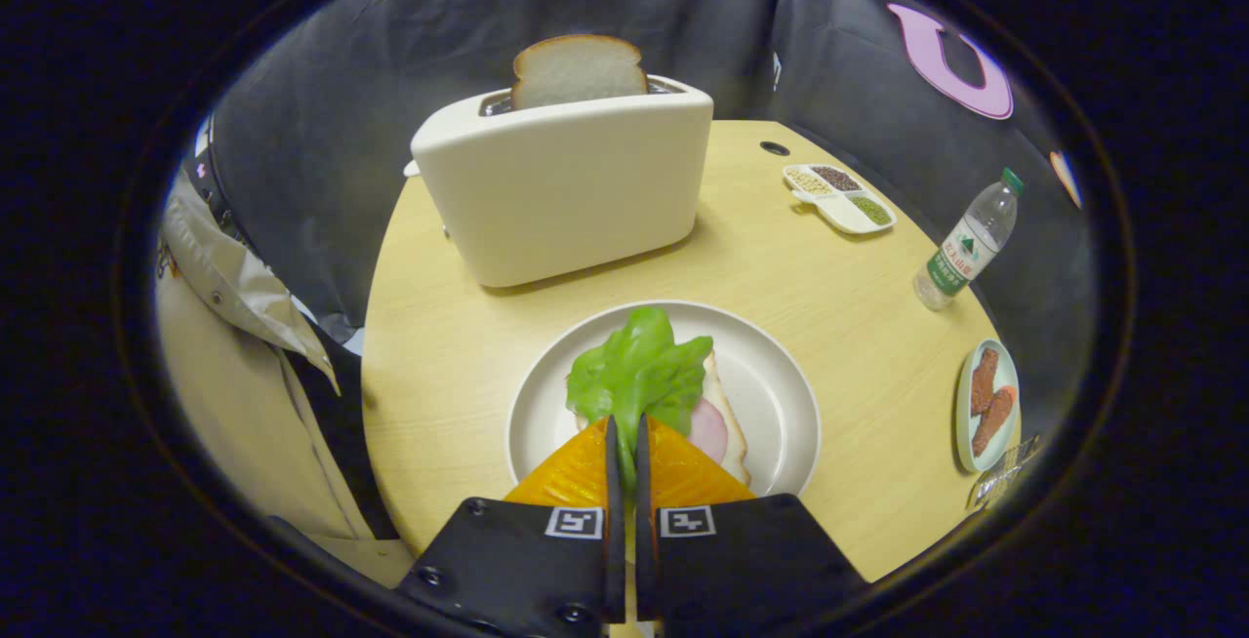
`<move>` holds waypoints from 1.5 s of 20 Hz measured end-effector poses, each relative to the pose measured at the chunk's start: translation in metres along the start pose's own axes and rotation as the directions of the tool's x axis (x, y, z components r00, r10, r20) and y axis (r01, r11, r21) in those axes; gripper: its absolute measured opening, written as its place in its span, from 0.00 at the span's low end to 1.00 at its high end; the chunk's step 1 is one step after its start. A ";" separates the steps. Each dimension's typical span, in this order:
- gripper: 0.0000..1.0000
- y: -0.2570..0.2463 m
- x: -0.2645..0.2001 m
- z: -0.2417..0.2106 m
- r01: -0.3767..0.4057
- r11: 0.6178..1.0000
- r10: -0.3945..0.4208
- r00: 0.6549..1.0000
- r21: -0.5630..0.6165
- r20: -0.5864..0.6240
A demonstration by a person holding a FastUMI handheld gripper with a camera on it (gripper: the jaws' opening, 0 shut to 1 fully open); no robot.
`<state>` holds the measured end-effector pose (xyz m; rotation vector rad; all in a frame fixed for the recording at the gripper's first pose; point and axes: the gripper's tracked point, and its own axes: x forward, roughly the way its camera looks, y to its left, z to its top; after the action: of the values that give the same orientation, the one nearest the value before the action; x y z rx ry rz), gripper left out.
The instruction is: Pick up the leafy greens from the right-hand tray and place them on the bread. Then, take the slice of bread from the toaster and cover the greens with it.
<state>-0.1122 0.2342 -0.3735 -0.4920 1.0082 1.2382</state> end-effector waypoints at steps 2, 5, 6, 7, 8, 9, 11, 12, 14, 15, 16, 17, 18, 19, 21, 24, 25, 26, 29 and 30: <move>0.27 -0.008 0.007 -0.002 0.015 1.000 -0.015 1.000 0.007 -0.014; 0.50 -0.009 0.006 -0.004 0.021 1.000 -0.020 1.000 0.020 -0.021; 0.60 -0.009 0.003 -0.004 0.025 0.999 -0.024 1.000 0.022 -0.019; 0.69 -0.010 0.002 -0.001 0.032 0.999 -0.032 0.999 0.025 -0.012; 0.79 -0.008 -0.001 0.002 0.033 0.999 -0.033 0.999 0.031 -0.001; 0.89 -0.007 -0.003 0.007 0.039 0.999 -0.040 0.999 0.036 0.009; 0.99 -0.005 -0.011 0.019 0.052 0.998 -0.054 0.998 0.046 0.029; 0.99 -0.002 -0.016 0.029 0.056 0.997 -0.058 0.997 0.051 0.043; 0.99 0.000 -0.026 0.051 0.072 0.996 -0.076 0.994 0.060 0.077; 0.99 0.001 -0.031 0.064 0.080 0.994 -0.086 0.992 0.069 0.092; 0.99 0.003 -0.036 0.074 0.085 0.993 -0.094 0.990 0.084 0.101; 0.99 0.006 -0.041 0.084 0.089 0.991 -0.099 0.989 0.100 0.106; 0.99 0.006 -0.043 0.094 0.096 0.989 -0.108 0.988 0.115 0.109; 0.99 0.006 -0.047 0.103 0.104 0.986 -0.118 0.987 0.129 0.111; 0.99 0.009 -0.049 0.123 0.109 0.982 -0.128 0.985 0.154 0.115; 0.99 0.017 -0.054 0.148 0.104 0.977 -0.128 0.984 0.187 0.122; 0.99 0.020 -0.054 0.156 0.095 0.975 -0.121 0.985 0.201 0.123; 0.99 0.024 -0.053 0.163 0.084 0.973 -0.112 0.986 0.216 0.122; 0.99 0.032 -0.053 0.188 0.061 0.967 -0.095 0.987 0.245 0.128; 0.99 0.035 -0.052 0.195 0.057 0.966 -0.092 0.987 0.251 0.131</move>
<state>-0.0743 0.3692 -0.2244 -0.2420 0.9976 1.0477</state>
